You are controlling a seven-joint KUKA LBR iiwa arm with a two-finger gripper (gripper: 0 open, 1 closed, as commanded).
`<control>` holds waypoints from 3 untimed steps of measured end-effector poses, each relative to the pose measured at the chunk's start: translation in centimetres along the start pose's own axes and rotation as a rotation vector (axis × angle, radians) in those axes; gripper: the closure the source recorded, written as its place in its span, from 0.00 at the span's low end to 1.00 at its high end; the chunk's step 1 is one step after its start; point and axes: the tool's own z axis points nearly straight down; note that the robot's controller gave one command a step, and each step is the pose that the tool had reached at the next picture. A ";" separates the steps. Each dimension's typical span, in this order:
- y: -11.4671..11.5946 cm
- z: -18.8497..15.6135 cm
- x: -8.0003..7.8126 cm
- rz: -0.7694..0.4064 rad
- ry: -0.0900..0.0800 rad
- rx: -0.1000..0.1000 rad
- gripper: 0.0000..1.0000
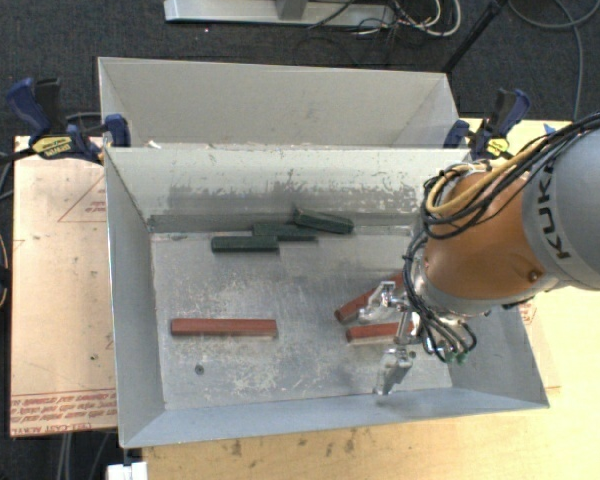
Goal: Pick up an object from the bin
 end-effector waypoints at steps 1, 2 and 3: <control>0.0 -0.4 -0.2 -0.001 -0.008 0.001 0.00; 1.0 4.8 -7.1 0.004 -0.024 0.000 1.00; 1.0 4.8 -7.1 0.003 -0.024 0.000 1.00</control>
Offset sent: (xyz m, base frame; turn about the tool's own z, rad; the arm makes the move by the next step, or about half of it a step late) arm 0.0643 0.0091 -0.0559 0.0044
